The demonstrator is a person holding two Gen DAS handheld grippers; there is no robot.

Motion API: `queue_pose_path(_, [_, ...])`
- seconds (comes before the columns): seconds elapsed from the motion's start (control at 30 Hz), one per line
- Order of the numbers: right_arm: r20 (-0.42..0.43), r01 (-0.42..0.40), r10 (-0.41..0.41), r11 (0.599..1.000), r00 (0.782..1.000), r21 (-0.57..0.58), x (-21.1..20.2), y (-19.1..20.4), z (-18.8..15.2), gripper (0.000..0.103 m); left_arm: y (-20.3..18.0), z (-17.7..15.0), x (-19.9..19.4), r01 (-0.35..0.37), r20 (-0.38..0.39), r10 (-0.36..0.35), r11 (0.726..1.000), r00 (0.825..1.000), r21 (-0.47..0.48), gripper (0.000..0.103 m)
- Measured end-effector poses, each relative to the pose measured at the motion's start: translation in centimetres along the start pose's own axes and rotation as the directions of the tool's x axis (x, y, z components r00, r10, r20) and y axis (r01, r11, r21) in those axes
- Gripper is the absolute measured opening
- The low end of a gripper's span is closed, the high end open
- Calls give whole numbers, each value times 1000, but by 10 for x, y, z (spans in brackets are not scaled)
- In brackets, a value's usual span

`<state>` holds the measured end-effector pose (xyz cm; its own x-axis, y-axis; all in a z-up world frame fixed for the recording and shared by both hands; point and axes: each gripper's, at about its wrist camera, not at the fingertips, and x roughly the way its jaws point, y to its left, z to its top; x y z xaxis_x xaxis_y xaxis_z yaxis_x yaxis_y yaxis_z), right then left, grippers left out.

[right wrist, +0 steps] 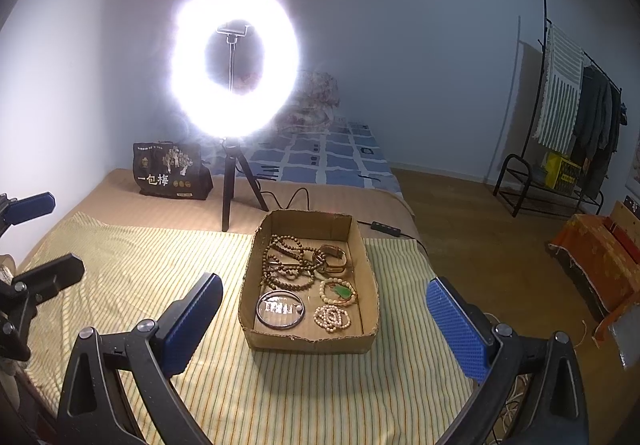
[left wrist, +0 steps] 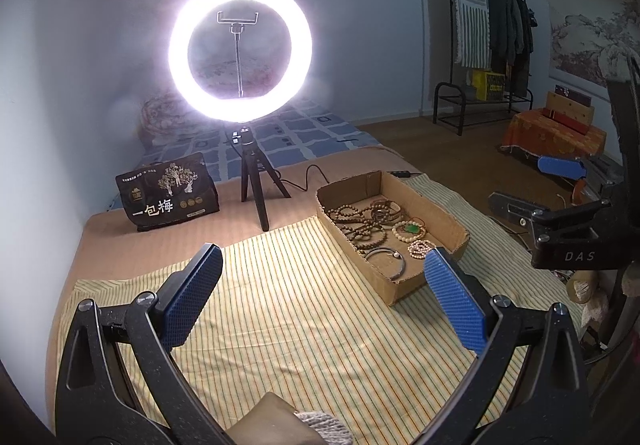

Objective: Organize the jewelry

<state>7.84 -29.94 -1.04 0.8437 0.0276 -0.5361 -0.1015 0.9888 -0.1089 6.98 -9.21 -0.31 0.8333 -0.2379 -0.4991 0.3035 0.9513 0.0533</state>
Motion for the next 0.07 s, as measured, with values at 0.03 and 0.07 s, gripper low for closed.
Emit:
queue_pose_path(0.03, [-3, 0, 0, 1000, 1000, 0, 1, 0, -2, 103, 0, 0, 0, 1, -1, -1, 1000, 1000, 1, 103])
queue_pose_path(0.07, [-10, 2, -2, 1000, 1000, 0, 3, -1, -4, 103, -1, 1, 0, -1, -1, 1, 1000, 1000, 1, 103])
